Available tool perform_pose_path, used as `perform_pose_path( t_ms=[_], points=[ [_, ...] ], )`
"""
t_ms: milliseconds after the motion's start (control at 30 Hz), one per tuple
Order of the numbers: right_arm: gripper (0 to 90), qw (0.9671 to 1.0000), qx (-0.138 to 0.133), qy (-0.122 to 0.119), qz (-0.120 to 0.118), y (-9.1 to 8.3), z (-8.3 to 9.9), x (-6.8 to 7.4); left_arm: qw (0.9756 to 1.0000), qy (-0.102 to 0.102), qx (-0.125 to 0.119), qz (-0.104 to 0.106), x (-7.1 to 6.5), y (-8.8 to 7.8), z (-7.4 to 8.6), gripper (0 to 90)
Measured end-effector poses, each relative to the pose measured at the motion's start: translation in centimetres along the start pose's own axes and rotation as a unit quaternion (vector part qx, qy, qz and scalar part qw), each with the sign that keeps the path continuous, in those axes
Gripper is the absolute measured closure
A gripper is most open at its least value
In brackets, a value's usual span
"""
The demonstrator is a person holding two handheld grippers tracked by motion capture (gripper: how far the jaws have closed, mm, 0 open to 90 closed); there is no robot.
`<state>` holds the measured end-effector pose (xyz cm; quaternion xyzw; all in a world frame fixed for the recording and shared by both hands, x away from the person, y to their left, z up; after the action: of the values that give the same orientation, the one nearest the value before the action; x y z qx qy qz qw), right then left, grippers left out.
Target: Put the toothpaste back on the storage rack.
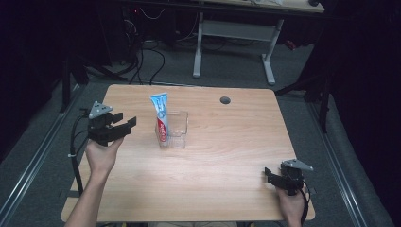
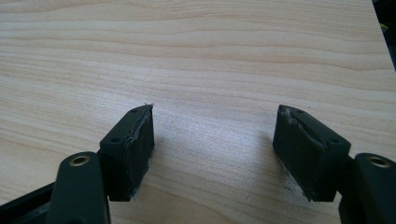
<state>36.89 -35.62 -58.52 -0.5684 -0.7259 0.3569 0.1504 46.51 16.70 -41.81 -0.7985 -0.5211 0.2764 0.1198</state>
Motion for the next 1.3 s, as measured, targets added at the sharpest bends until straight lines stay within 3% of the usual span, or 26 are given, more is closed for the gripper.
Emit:
perform_pose_path(
  t_ms=[1300],
  points=[
    [29.4,1.0,0.0,0.0,0.0,0.0,0.0,0.0,0.9998,0.007,0.016,-0.004,0.7,-0.8,2.7,43.5]
  ],
)
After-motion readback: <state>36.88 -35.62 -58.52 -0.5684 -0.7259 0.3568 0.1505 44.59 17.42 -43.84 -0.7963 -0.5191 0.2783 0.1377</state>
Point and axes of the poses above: each handheld gripper's, and its own axes: y roughly forward along the jaws, z roughly out of its underside, x roughly to its left, the point moved 8 cm from there along y, roughly forward along the jaws, and after that the axes turned 14 degrees about -y, right-handed, at the moved point
